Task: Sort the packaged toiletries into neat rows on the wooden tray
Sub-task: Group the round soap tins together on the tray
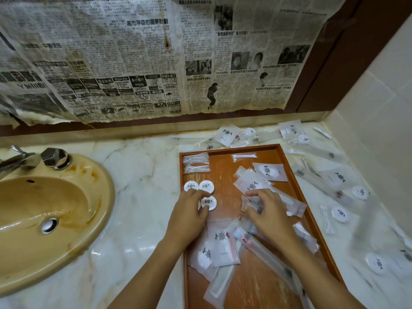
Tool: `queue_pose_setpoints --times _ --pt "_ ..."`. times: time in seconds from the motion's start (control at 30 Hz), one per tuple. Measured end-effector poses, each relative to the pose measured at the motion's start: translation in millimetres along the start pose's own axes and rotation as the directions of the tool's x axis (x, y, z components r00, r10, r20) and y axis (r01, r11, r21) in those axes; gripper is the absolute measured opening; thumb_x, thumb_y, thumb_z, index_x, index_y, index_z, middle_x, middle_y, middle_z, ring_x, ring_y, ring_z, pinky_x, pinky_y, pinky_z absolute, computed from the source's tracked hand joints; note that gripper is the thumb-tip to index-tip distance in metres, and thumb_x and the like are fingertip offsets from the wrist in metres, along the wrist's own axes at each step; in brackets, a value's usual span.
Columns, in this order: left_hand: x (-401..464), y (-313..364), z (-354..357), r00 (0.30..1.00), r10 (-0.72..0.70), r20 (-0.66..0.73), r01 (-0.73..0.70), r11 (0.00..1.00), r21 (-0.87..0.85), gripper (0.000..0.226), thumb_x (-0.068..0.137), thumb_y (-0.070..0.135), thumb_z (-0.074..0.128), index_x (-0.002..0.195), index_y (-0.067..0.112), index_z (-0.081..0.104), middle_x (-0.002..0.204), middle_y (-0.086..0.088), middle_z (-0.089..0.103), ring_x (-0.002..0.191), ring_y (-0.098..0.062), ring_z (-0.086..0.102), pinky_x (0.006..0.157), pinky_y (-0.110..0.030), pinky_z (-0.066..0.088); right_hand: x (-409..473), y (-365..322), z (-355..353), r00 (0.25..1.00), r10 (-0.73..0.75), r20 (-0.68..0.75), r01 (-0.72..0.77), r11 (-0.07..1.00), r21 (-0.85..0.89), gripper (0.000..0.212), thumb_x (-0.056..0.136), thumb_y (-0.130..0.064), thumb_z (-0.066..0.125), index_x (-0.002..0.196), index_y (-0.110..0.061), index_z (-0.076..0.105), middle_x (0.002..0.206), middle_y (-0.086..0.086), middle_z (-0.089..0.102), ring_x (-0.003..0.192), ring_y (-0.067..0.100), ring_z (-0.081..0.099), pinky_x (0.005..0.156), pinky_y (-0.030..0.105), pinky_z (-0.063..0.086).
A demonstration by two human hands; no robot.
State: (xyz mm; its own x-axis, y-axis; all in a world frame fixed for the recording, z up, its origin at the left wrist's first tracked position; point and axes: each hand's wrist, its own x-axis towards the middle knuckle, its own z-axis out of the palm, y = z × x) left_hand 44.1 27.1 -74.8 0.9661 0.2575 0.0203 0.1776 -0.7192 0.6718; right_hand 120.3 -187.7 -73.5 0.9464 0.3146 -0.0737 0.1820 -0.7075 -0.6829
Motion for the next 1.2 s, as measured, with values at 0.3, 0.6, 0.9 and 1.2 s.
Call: queue_pose_setpoints --times 0.3,0.6,0.9,1.2 --pt "-56 3 13 0.999 0.011 0.039 -0.016 0.989 0.145 0.022 0.086 0.023 0.060 0.108 0.026 0.064 0.104 0.005 0.064 0.097 -0.018 0.057 0.079 -0.036 0.050 -99 -2 40 1.000 -0.005 0.015 0.009 0.971 -0.239 0.044 0.079 -0.024 0.064 0.119 -0.040 0.056 0.129 -0.014 0.042 0.130 0.015 0.032 0.099 0.037 0.029" --pt "-92 1 17 0.993 -0.036 0.116 -0.005 0.941 0.339 0.041 0.091 0.046 0.050 0.129 0.031 0.050 0.125 0.009 0.055 0.115 -0.017 0.046 0.090 -0.030 0.040 -145 -12 67 1.000 -0.006 0.021 0.011 0.974 -0.224 0.059 0.080 -0.064 0.045 0.136 -0.048 0.045 0.147 -0.022 0.033 0.136 0.006 0.021 0.104 0.042 0.030" --pt "-96 10 17 0.987 -0.057 0.153 0.024 0.978 0.206 0.044 0.090 0.039 0.058 0.132 0.029 0.051 0.124 0.006 0.060 0.114 -0.019 0.052 0.094 -0.031 0.041 -149 -15 67 0.996 0.075 0.044 -0.059 0.955 -0.289 0.054 0.086 -0.051 0.050 0.139 -0.048 0.040 0.153 -0.019 0.027 0.141 0.008 0.017 0.110 0.038 0.022" --pt "-89 30 31 0.978 -0.001 0.209 -0.001 1.000 0.008 0.042 0.089 0.023 0.062 0.130 0.024 0.057 0.102 0.008 0.067 0.099 -0.014 0.062 0.086 -0.025 0.047 -150 -7 45 0.984 0.128 -0.123 -0.158 0.949 -0.272 0.037 0.086 -0.028 0.052 0.120 -0.041 0.060 0.123 -0.022 0.050 0.121 0.007 0.043 0.102 0.031 0.032"
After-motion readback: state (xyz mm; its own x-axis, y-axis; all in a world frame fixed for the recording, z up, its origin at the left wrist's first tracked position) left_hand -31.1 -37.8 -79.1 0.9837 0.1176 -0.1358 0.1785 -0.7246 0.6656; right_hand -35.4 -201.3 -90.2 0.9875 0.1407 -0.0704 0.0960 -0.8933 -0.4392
